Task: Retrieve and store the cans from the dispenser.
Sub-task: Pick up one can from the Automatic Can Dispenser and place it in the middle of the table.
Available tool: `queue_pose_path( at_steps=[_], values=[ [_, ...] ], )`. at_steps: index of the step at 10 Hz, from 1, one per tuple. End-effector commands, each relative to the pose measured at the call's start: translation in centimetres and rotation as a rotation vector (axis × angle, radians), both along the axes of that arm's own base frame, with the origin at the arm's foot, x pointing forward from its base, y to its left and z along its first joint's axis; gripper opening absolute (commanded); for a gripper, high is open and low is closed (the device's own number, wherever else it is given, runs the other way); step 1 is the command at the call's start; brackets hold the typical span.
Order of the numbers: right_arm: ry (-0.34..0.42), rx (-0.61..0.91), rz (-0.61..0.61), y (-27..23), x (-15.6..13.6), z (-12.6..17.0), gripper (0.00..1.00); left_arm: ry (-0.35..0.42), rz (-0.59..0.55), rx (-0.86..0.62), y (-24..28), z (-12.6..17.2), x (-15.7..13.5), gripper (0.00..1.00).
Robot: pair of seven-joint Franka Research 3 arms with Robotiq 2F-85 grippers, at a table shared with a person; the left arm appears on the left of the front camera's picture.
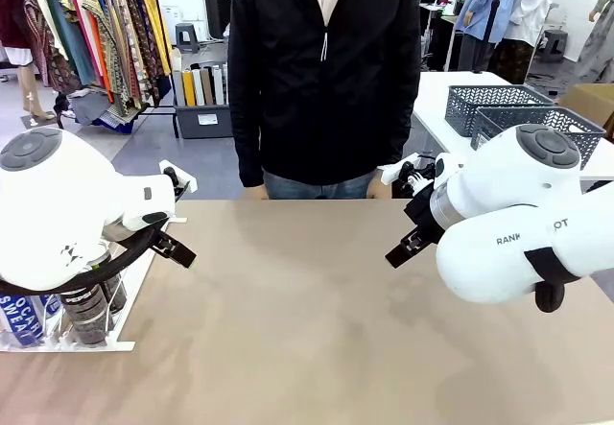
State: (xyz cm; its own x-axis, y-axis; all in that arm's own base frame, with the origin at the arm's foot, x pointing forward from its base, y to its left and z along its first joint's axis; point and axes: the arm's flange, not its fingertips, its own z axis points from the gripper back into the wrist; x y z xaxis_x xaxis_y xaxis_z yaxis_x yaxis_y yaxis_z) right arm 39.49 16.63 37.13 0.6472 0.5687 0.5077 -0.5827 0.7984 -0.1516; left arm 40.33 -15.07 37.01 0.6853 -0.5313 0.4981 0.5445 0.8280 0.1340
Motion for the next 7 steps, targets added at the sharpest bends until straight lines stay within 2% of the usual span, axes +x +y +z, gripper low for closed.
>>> queue_pose_path(
  at_steps=[1, 7],
  values=[
    [0.000, 0.000, 0.000, 0.00, 0.00, 0.00, 1.00, -0.001, -0.001, 0.000, -0.01, 0.02, -0.01, 1.00],
    [0.000, 0.000, 0.000, 0.00, 0.00, 0.00, 1.00, 0.000, 0.000, 0.000, 0.00, 0.00, 0.00, 1.00]
  ],
)
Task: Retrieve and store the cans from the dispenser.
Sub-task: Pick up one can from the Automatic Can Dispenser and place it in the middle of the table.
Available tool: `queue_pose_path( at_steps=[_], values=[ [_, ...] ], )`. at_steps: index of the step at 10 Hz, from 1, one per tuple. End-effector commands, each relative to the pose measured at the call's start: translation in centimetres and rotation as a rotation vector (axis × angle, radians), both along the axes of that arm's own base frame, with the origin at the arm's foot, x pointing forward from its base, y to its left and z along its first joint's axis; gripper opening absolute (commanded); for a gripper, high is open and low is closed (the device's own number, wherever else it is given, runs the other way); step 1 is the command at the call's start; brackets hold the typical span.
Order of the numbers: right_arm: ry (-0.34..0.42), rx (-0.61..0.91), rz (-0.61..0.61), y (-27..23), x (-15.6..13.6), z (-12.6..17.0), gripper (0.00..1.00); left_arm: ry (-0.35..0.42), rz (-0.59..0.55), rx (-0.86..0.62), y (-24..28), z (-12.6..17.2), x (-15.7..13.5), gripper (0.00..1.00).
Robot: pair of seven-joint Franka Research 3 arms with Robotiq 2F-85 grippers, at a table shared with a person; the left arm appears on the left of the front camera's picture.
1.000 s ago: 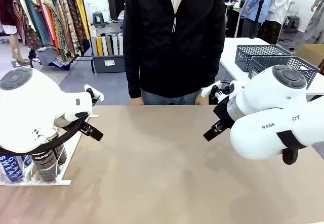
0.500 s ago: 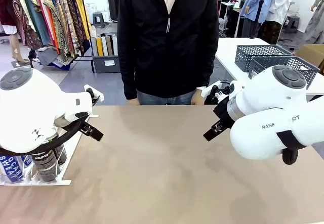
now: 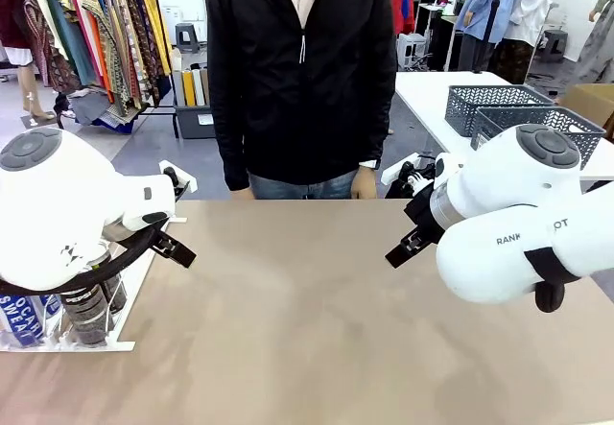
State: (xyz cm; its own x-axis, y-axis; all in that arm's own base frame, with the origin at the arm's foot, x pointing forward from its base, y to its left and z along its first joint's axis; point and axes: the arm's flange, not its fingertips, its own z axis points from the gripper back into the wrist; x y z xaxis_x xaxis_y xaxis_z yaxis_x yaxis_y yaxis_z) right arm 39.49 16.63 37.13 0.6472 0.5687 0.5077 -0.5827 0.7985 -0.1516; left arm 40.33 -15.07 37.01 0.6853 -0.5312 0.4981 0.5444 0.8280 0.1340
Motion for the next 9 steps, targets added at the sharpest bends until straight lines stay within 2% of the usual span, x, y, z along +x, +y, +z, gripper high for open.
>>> queue_pose_path(
  at_steps=[1, 2, 4, 5, 6, 7, 8, 9],
  values=[
    [0.085, -0.035, 0.004, -0.2, -0.2, 1.1, 1.00, 0.062, -0.049, -0.029, 0.4, 1.8, -0.7, 1.00],
    [0.249, 0.065, -0.019, -0.4, -0.7, 2.3, 1.00, 0.146, -0.102, -0.113, 0.9, 4.5, -1.9, 1.00],
    [0.432, 0.354, -0.172, -1.4, -3.1, 5.1, 1.00, 0.358, 0.122, -0.272, 1.7, 11.0, -4.4, 1.00],
    [0.513, 0.483, -0.117, -2.7, -4.9, 7.1, 1.00, 0.391, 0.087, -0.337, 3.4, 13.4, -5.3, 1.00],
    [0.509, 0.602, -0.100, -5.4, -6.8, 9.9, 1.00, 0.420, 0.037, -0.436, 5.6, 15.9, -6.0, 1.00],
    [0.445, 0.726, -0.080, -8.9, -9.5, 13.4, 1.00, 0.431, -0.024, -0.531, 9.0, 18.5, -7.1, 1.00],
    [0.323, 0.920, -0.033, -13.7, -13.0, 16.7, 1.00, 0.400, -0.006, -0.701, 14.8, 21.3, -8.1, 1.00],
    [0.226, 1.086, -0.070, -18.3, -15.6, 18.0, 1.00, 0.307, 0.063, -0.871, 20.8, 22.4, -9.2, 1.00]
  ],
)
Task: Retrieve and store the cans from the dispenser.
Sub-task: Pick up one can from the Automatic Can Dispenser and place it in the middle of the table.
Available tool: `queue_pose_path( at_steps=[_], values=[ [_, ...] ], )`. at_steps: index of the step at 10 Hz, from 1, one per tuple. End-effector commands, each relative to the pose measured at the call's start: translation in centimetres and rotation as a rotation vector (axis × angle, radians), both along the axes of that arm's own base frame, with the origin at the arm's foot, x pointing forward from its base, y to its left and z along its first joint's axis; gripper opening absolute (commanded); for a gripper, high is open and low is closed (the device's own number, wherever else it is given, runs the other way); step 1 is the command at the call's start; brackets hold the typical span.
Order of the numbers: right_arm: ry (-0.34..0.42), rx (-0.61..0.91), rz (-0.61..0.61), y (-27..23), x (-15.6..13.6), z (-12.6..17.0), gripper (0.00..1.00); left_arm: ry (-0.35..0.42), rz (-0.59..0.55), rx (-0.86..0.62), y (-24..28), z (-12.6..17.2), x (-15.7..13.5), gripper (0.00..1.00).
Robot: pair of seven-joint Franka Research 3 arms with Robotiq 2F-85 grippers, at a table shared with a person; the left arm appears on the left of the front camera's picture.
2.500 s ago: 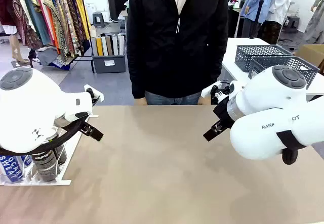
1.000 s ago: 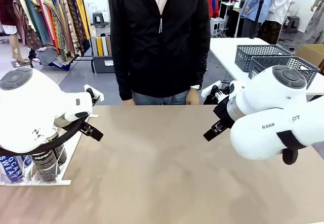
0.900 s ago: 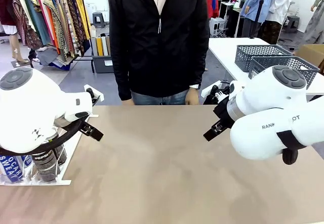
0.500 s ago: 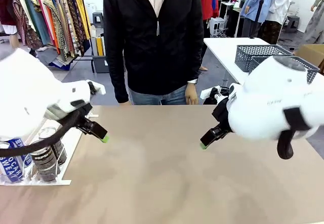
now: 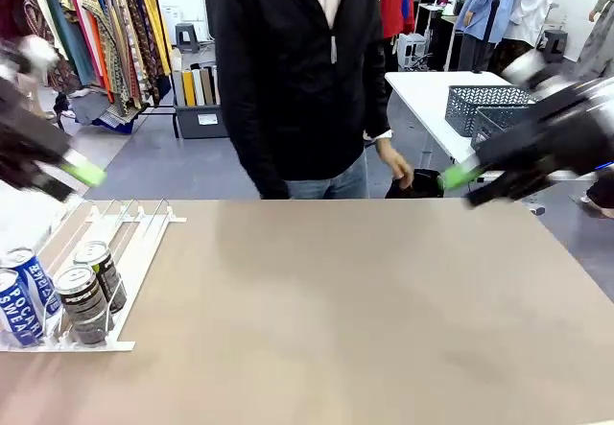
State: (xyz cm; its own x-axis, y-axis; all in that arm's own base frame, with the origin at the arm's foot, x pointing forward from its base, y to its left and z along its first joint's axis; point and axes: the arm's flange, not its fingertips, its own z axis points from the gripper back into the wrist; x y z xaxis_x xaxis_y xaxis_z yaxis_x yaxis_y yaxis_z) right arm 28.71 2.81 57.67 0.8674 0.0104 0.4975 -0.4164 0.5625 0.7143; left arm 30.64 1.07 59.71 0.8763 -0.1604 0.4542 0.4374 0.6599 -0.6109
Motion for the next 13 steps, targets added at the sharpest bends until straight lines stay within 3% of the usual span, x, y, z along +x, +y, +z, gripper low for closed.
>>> queue_pose_path(
  at_steps=[1, 4, 5, 7, 8, 9, 13],
  values=[
    [-0.168, 0.298, -0.187, -8.9, -7.3, -2.5, 1.00, -0.069, 0.183, -0.291, 10.5, -0.5, -1.1, 1.00],
    [-0.224, 0.518, -0.453, -17.9, -11.6, -6.5, 1.00, -0.102, 0.530, -0.675, 23.3, -5.9, -4.5, 1.00],
    [-0.202, 0.537, -0.497, -18.9, -11.8, -7.9, 1.00, -0.078, 0.582, -0.691, 24.7, -7.3, -4.4, 1.00],
    [-0.109, 0.523, -0.533, -19.2, -10.0, -9.5, 1.00, -0.045, 0.610, -0.624, 24.6, -8.2, -3.5, 1.00],
    [-0.075, 0.466, -0.548, -18.7, -8.6, -9.9, 1.00, -0.046, 0.634, -0.677, 27.1, -8.3, -6.5, 1.00],
    [-0.122, 0.537, -0.557, -27.6, -10.6, -4.1, 1.00, -0.046, 0.634, -0.677, 27.1, -8.3, -6.5, 1.00],
    [-0.122, 0.537, -0.557, -27.6, -10.6, -4.1, 1.00, -0.046, 0.634, -0.677, 27.1, -8.3, -6.5, 1.00]
  ],
)
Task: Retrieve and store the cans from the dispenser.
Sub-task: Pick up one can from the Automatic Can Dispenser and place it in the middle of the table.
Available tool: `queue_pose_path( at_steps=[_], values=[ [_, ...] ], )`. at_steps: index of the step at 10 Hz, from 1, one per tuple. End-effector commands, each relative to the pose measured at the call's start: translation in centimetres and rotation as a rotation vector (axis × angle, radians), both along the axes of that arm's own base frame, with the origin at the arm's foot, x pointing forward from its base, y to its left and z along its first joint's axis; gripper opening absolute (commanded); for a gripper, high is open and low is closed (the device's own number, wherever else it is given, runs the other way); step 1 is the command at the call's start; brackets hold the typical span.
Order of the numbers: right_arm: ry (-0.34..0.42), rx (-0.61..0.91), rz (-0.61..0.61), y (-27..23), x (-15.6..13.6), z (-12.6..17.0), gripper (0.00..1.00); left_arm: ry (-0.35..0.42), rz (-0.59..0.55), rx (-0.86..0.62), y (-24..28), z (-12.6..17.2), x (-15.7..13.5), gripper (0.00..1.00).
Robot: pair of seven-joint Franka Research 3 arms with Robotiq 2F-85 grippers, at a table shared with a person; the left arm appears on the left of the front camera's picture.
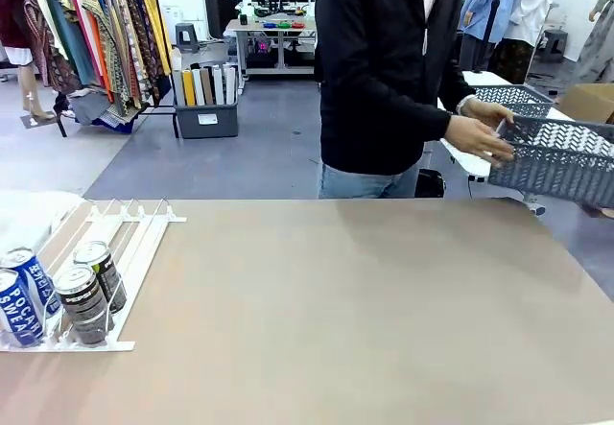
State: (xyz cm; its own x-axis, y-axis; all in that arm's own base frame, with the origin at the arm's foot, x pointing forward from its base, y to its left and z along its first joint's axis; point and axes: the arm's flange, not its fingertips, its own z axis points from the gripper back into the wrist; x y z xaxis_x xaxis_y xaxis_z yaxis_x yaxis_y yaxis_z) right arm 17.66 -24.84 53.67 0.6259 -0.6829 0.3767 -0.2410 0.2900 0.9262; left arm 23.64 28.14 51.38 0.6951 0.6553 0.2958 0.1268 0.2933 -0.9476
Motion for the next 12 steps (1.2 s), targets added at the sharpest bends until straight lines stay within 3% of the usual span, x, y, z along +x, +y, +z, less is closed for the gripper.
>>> queue_pose_path(
  at_steps=[1, 2, 5, 7, 9, 10, 12],
  values=[
    [-0.029, -0.012, -0.003, 0.0, 0.5, -0.1, 1.00, -0.025, -0.001, 0.000, 0.0, 0.0, 0.5, 1.00],
    [-0.029, -0.012, -0.003, 0.0, 0.5, -0.1, 1.00, 0.000, 0.000, 0.000, 0.0, 0.0, 0.0, 1.00],
    [-0.029, -0.012, -0.003, 0.0, 0.5, -0.1, 1.00, 0.229, -0.191, 0.501, -8.8, 2.1, 1.2, 1.00],
    [-0.029, -0.012, -0.003, 0.0, 0.5, -0.1, 1.00, 0.327, -0.343, 0.864, -14.9, 3.1, 4.2, 1.00],
    [-0.029, -0.012, -0.003, 0.0, 0.5, -0.1, 1.00, 0.484, -0.384, 1.243, -21.3, 2.0, 5.9, 1.00],
    [-0.029, -0.012, -0.003, 0.0, 0.5, -0.1, 1.00, 0.528, -0.406, 1.352, -23.3, 1.4, 6.3, 1.00],
    [-0.029, -0.012, -0.003, 0.0, 0.5, -0.1, 1.00, 0.552, -0.293, 1.330, -24.9, 0.6, 7.7, 1.00]
  ],
)
